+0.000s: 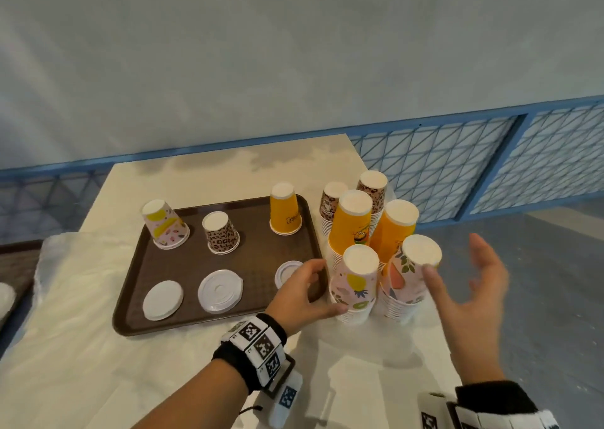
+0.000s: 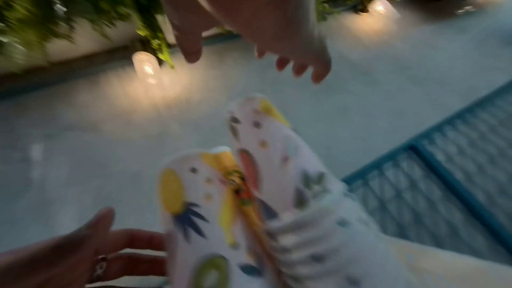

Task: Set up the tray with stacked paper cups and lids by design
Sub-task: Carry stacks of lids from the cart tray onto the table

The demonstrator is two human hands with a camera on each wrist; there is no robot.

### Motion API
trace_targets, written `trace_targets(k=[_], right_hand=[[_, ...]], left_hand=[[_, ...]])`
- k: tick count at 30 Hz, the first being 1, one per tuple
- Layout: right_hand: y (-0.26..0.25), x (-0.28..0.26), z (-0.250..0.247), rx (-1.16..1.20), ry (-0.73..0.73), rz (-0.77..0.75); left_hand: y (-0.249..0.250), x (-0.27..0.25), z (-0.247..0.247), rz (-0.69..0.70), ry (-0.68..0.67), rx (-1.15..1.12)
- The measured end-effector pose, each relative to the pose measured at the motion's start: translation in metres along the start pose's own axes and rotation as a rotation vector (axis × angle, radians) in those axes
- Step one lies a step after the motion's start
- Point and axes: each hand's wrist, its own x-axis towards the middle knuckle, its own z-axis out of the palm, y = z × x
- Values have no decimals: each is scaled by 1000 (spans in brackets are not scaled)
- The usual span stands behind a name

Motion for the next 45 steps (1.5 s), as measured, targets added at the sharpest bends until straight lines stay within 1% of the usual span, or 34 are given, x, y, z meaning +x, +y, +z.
trace_targets(k=[2, 4, 6, 8, 10, 11, 13, 16, 19, 21, 24, 26, 28, 31, 33, 36, 38, 42, 45], right_hand=[[-32, -1, 7, 0, 101, -198], [-61, -3, 24, 49, 110, -344], [-84, -8, 50, 91, 29, -422], [-102, -14, 80, 131, -106, -450], [-118, -26, 119, 167, -273, -462], [-126, -36, 142, 165, -356, -462], [-137, -54, 180, 122, -504, -452], [-153, -96, 241, 64, -712, -479], [-166, -140, 293, -8, -845, -523], [-176, -172, 326, -64, -926, -494], [-189, -219, 365, -87, -1014, -445], [-199, -251, 388, -105, -1074, -416], [-206, -276, 407, -138, -1121, -391], [-215, -315, 439, -227, -1203, -321], [-215, -335, 452, -297, -1274, -252], [-217, -363, 469, -374, -1332, -219], [-217, -378, 473, -413, -1362, -211], [-218, -403, 483, -499, -1416, -166], [-220, -416, 488, -613, -1426, -175]], left_hand=[[8, -13, -23, 81, 90, 135], [10, -28, -47, 161, 180, 266], [5, -42, -72, 194, 293, 383], [-4, -56, -98, 186, 403, 466], [-17, -75, -129, 135, 512, 549], [-28, -88, -147, 86, 560, 589], [-47, -110, -175, -8, 616, 645], [-87, -159, -220, -166, 672, 664], [-123, -206, -258, -307, 722, 655], [-146, -239, -283, -369, 761, 632], [-173, -285, -323, -436, 807, 556], [-195, -315, -354, -498, 801, 538], [-217, -338, -382, -585, 756, 523], [-255, -369, -422, -732, 585, 536], [-273, -379, -436, -790, 475, 542], [-296, -389, -452, -818, 362, 508], [-304, -390, -457, -813, 316, 464], [-319, -388, -462, -754, 238, 402], [-328, -386, -461, -709, 229, 348]])
